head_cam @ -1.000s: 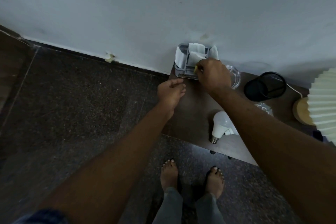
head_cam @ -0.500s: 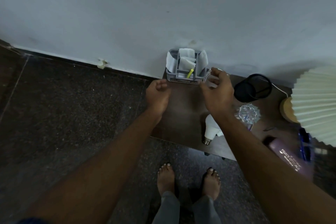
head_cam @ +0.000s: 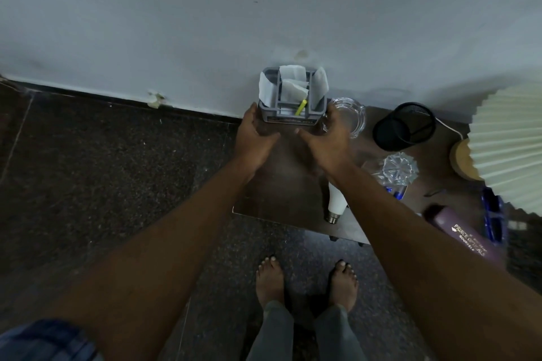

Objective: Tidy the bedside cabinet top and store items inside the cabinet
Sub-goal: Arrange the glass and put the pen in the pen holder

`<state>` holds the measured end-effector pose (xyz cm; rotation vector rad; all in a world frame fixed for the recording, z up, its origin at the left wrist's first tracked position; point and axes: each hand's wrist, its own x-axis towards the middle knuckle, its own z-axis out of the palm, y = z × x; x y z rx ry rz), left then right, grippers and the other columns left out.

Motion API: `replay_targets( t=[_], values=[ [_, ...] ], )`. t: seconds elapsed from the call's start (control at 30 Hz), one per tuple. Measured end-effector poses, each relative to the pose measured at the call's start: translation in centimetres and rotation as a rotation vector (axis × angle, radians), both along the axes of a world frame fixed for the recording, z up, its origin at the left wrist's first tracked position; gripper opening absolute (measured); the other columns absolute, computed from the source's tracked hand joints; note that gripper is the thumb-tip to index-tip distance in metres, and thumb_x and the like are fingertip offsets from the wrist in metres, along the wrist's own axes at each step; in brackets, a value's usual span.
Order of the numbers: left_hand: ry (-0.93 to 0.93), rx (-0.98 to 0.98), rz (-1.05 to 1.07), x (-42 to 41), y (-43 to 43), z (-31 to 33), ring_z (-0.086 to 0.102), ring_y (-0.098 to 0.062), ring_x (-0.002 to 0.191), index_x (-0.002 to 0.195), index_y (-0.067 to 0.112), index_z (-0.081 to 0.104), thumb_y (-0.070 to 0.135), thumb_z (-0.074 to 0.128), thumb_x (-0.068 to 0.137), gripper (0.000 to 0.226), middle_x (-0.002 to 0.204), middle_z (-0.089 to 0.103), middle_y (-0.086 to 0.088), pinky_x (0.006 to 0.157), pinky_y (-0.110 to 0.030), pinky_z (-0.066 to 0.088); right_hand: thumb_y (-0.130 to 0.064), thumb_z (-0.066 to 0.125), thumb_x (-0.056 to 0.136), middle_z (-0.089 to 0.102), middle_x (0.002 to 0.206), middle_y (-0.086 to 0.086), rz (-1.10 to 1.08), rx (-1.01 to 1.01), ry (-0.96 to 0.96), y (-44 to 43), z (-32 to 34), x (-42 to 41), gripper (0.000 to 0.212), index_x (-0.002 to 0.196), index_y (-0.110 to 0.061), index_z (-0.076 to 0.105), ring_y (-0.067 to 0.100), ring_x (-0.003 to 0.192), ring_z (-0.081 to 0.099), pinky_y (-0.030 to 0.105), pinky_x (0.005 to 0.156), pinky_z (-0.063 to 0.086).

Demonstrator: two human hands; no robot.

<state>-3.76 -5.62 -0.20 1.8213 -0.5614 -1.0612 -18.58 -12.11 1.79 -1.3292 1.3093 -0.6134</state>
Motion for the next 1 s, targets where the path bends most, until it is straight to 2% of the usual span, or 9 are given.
replay_targets(
  t=[0.1, 0.17, 0.3, 0.53, 0.7, 0.8, 0.87, 0.93, 1.0],
  values=[
    [-0.007, -0.011, -0.011, 0.1, -0.1, 0.1, 0.063, -0.016, 0.122, 0.144, 0.007, 0.048, -0.009, 0.07, 0.076, 0.073, 0.135, 0.064, -0.005, 0.106, -0.039, 0.052, -0.006, 0.083, 0.076, 0.065, 0.122, -0.008, -0.006, 0.036, -0.021, 0.0, -0.3, 0.1, 0.074, 0.14, -0.018, 0.047, -0.001, 0.111, 0.062, 0.03, 0.104, 0.051],
    [-0.001, -0.011, -0.008, 0.0, -0.1, 0.0, 0.064, -0.016, 0.122, 0.144, 0.004, 0.048, -0.011, 0.07, 0.077, 0.072, 0.134, 0.065, -0.008, 0.105, -0.037, 0.052, -0.01, 0.085, 0.074, 0.068, 0.123, -0.005, -0.012, 0.058, -0.03, 0.1, -0.6, 0.1, 0.071, 0.136, -0.018, 0.05, 0.006, 0.113, 0.064, 0.035, 0.104, 0.052],
    [0.018, -0.009, 0.005, 0.0, 0.2, 0.3, 0.065, -0.016, 0.121, 0.143, 0.003, 0.048, -0.012, 0.069, 0.077, 0.07, 0.134, 0.065, -0.009, 0.104, -0.037, 0.053, -0.022, 0.086, 0.07, 0.07, 0.123, -0.005, -0.016, 0.096, -0.034, 0.8, -1.0, -0.1, 0.072, 0.134, -0.02, 0.055, 0.009, 0.115, 0.066, 0.041, 0.102, 0.054],
    [0.02, 0.012, 0.02, 0.1, 0.5, 0.3, 0.066, -0.015, 0.119, 0.141, 0.004, 0.051, -0.01, 0.07, 0.078, 0.068, 0.133, 0.066, -0.008, 0.101, -0.036, 0.055, -0.01, 0.084, 0.074, 0.069, 0.124, -0.005, -0.044, 0.116, -0.046, 1.4, -0.8, -0.1, 0.069, 0.136, -0.016, 0.053, 0.007, 0.116, 0.065, 0.039, 0.103, 0.053],
    [0.03, 0.064, 0.053, -0.3, 0.8, 0.4, 0.062, -0.016, 0.124, 0.144, 0.007, 0.049, -0.006, 0.072, 0.08, 0.07, 0.138, 0.063, -0.006, 0.105, -0.037, 0.052, -0.011, 0.084, 0.077, 0.068, 0.126, -0.008, -0.04, 0.103, -0.042, 1.4, -0.4, -0.5, 0.07, 0.139, -0.017, 0.052, 0.002, 0.116, 0.063, 0.035, 0.104, 0.053],
    [0.0, 0.105, 0.099, -1.3, 1.2, 1.0, 0.062, -0.013, 0.118, 0.141, 0.008, 0.053, -0.003, 0.072, 0.083, 0.062, 0.134, 0.064, -0.003, 0.102, -0.028, 0.051, -0.009, 0.082, 0.08, 0.065, 0.126, -0.009, -0.038, 0.11, -0.039, 1.8, 0.3, -1.1, 0.069, 0.139, -0.019, 0.049, 0.003, 0.117, 0.061, 0.035, 0.105, 0.052],
    [0.014, 0.138, 0.143, -2.2, 1.8, 1.1, 0.064, -0.014, 0.113, 0.135, 0.012, 0.057, -0.001, 0.071, 0.084, 0.055, 0.128, 0.067, -0.002, 0.1, -0.032, 0.053, -0.011, 0.082, 0.081, 0.063, 0.128, -0.008, -0.034, 0.074, -0.016, 2.2, 0.9, -1.6, 0.068, 0.14, -0.017, 0.049, 0.004, 0.117, 0.059, 0.034, 0.106, 0.05],
    [0.027, 0.188, 0.185, -3.2, 2.4, 1.0, 0.067, -0.019, 0.108, 0.128, 0.015, 0.061, 0.003, 0.07, 0.084, 0.047, 0.119, 0.07, -0.003, 0.098, -0.044, 0.056, -0.014, 0.081, 0.082, 0.058, 0.128, -0.012, -0.007, 0.024, 0.039, 2.5, 1.6, -2.2, 0.069, 0.143, -0.014, 0.048, -0.003, 0.116, 0.053, 0.021, 0.103, 0.047],
    [0.041, 0.218, 0.205, -4.6, 2.9, 1.2, 0.069, -0.024, 0.104, 0.121, 0.018, 0.063, 0.005, 0.069, 0.084, 0.04, 0.112, 0.071, -0.004, 0.095, -0.051, 0.057, -0.012, 0.079, 0.085, 0.053, 0.122, -0.023, 0.019, 0.004, 0.059, 2.9, 2.2, -3.4, 0.067, 0.145, -0.013, 0.047, -0.02, 0.103, 0.05, 0.0, 0.089, 0.041]
  ],
)
